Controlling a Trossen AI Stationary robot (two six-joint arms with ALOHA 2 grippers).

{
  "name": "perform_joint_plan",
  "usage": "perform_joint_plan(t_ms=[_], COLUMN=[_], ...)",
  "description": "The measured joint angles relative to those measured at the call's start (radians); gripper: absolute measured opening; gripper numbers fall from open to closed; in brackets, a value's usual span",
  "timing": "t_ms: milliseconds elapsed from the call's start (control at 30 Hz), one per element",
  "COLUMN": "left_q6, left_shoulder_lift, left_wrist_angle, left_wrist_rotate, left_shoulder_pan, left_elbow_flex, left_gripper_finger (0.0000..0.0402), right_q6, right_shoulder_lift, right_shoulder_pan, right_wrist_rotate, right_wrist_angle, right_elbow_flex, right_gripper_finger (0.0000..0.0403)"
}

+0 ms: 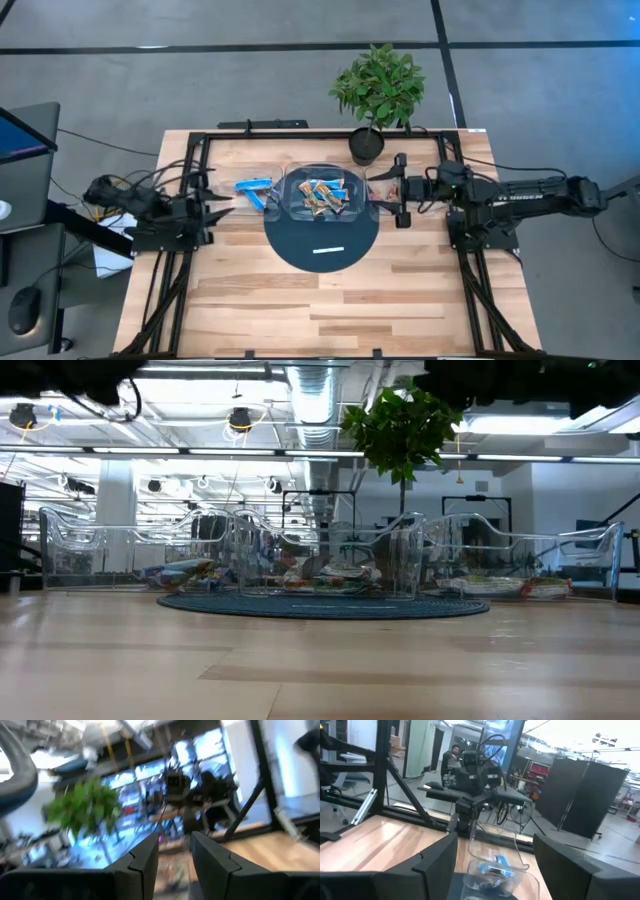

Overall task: Pick and place Granola Bars by type
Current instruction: Return to Home Position

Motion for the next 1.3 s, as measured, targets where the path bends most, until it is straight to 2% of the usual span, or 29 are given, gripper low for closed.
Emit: perform_joint_plan(t_ms=[133, 300, 467, 600, 733, 900, 1300], left_q6=[-0.064, -0.117, -0.15, -0.166, -0.199, -0.225, -0.235], left_shoulder_lift=[-0.003, -0.002, 0.0, 0.0, -0.011, -0.029, -0.029], left_wrist_angle=[-0.008, -0.02, -0.047, -0.123, -0.159, -0.109, -0.093], left_wrist_rotate=[0.029, 0.204, 0.282, 0.303, 0.295, 0.297, 0.337], left_shoulder_pan=[0.104, 0.222, 0.331, 0.389, 0.426, 0.435, 0.434], left_elbow_flex=[-0.035, -0.039, -0.039, -0.039, -0.07, -0.141, -0.153], left_gripper_finger=[0.0112, 0.0112, 0.0112, 0.0112, 0.0112, 0.0112, 0.0112], right_q6=[0.014, 0.033, 0.09, 0.084, 0.083, 0.121, 0.134], right_shoulder_lift=[0.043, 0.107, 0.143, 0.155, 0.15, 0.069, -0.224], right_shoulder_pan=[-0.06, -0.133, -0.226, -0.228, -0.221, -0.227, -0.152], right_wrist_rotate=[-0.068, -0.178, -0.204, -0.285, -0.286, -0.285, -0.283], right_wrist_angle=[0.011, 0.034, 0.073, 0.076, 0.125, 0.231, 0.209], right_elbow_flex=[0.0, 0.0, 0.0, 0.0, -0.029, -0.14, -0.338], right_gripper_finger=[0.0255, 0.0255, 0.0255, 0.0255, 0.0255, 0.0255, 0.0255])
